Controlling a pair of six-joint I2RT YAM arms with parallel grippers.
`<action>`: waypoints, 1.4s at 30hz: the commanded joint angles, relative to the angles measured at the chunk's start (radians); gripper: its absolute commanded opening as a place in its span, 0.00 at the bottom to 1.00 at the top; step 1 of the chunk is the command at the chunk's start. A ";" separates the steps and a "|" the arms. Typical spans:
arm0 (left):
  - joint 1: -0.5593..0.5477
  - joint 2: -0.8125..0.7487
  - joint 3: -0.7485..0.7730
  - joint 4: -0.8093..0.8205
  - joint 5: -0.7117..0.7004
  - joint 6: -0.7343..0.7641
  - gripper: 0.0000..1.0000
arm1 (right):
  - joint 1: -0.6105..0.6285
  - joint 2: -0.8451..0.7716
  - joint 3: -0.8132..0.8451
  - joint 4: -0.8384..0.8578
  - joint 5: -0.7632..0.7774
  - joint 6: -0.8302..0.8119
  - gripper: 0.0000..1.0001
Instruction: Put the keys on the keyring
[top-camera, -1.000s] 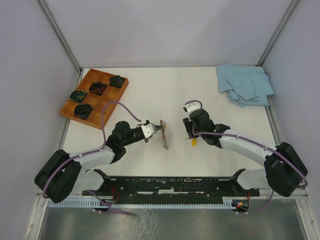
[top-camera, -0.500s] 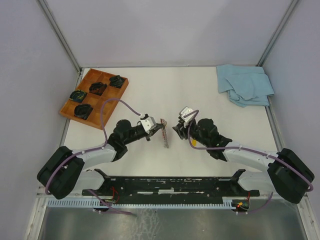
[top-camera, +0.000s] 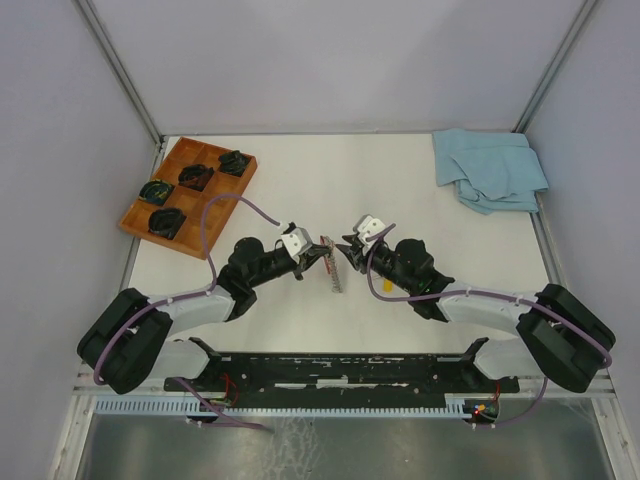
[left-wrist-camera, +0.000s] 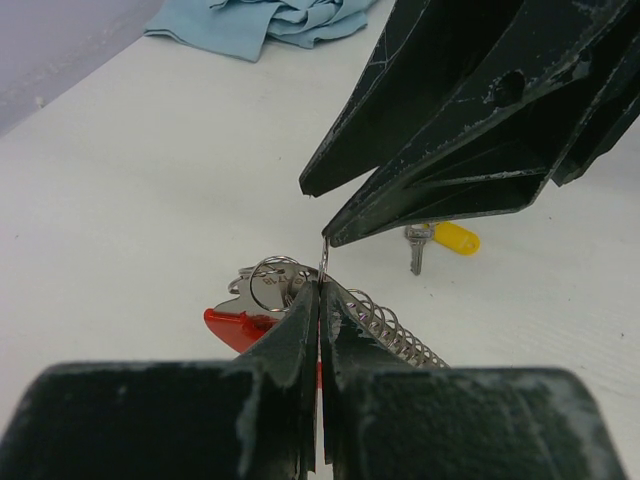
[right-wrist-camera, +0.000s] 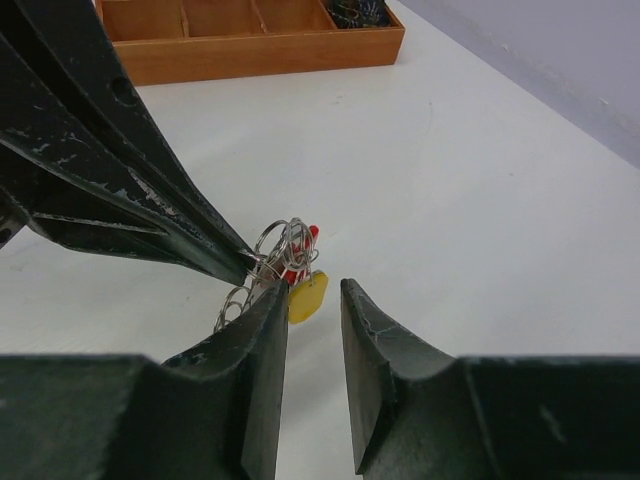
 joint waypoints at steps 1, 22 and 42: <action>0.004 -0.005 0.044 0.096 -0.027 -0.049 0.03 | 0.009 0.009 0.015 0.083 -0.034 -0.002 0.35; 0.004 0.004 0.054 0.096 -0.035 -0.091 0.03 | 0.016 0.050 0.027 0.149 -0.003 -0.016 0.34; 0.003 0.023 0.060 0.100 -0.018 -0.103 0.03 | 0.016 0.083 0.034 0.211 0.010 0.007 0.30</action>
